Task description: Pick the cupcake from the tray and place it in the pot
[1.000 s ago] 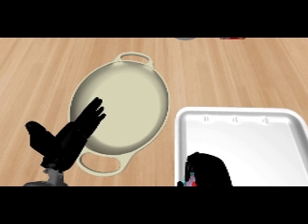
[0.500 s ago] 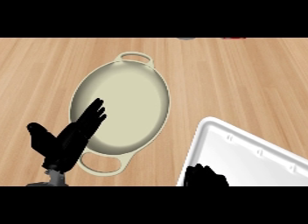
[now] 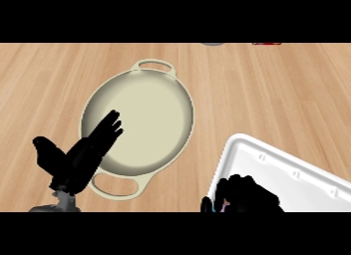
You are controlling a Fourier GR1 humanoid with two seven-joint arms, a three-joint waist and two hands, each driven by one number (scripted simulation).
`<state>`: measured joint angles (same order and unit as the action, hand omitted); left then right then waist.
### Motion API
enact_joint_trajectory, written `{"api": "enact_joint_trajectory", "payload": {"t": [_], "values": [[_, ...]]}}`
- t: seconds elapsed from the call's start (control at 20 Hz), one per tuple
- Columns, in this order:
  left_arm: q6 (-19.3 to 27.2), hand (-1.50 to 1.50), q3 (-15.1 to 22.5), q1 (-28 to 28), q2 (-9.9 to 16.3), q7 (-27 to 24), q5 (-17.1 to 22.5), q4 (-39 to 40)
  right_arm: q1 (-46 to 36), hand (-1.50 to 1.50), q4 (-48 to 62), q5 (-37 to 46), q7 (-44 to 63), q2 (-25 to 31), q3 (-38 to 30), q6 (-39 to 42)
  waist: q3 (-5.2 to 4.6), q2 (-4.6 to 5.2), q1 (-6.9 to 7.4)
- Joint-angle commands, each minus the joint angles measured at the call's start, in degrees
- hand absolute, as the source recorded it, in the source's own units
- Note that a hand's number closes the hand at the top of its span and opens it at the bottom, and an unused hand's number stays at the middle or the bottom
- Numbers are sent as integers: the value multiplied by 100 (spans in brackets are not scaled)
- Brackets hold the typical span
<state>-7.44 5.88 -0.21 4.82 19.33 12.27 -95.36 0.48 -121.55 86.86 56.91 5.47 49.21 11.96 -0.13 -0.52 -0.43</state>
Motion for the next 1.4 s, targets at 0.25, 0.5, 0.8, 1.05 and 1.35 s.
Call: {"api": "enact_joint_trajectory", "payload": {"t": [0.25, 0.5, 0.8, 1.05, 1.35], "values": [[-87, 0, 64, -48, 44, -40, -87, 67, -1521, 150, -1206, -1066, 1086, -526, 272, 535, -11, 47, 165], [-43, 0, 80, -206, -46, 4, -88, 142, -2742, 150, -745, -1994, 1645, -537, -621, 523, -11, 69, 171], [-128, 0, 88, -210, -32, 0, -45, 146, -4169, 150, 483, -3125, 1907, -542, -1472, 83, -7, 62, 231], [79, 0, 295, -193, -238, 214, -143, -70, -5372, 150, 2087, -3882, 1371, -544, -2210, -339, 2, 72, 258], [-132, 0, 116, -218, -78, 70, -18, -24, -6418, 150, 4251, -4284, 862, -545, -2060, -1580, 0, 96, 379]]}}
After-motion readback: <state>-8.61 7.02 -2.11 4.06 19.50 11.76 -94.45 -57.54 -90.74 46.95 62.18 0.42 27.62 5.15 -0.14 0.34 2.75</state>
